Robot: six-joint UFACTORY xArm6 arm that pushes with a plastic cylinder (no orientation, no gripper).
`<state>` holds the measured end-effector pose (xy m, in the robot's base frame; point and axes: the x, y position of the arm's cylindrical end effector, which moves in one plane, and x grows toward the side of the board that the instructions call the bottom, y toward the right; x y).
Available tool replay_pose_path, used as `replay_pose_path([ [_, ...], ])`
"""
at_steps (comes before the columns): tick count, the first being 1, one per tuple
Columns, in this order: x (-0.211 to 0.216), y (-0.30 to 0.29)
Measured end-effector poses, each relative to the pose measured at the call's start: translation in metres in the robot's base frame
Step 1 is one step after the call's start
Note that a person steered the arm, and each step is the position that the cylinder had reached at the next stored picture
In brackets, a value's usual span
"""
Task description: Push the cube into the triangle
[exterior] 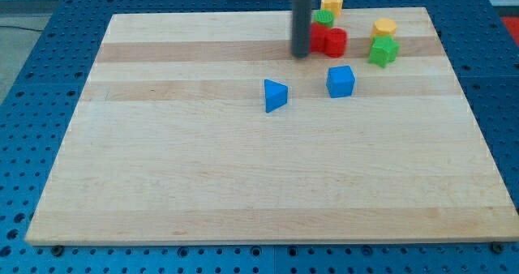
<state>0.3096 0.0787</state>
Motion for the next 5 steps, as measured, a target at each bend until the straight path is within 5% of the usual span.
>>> replay_pose_path([
  [3, 0.068, 0.092],
  [4, 0.095, 0.086],
  [5, 0.123, 0.006],
])
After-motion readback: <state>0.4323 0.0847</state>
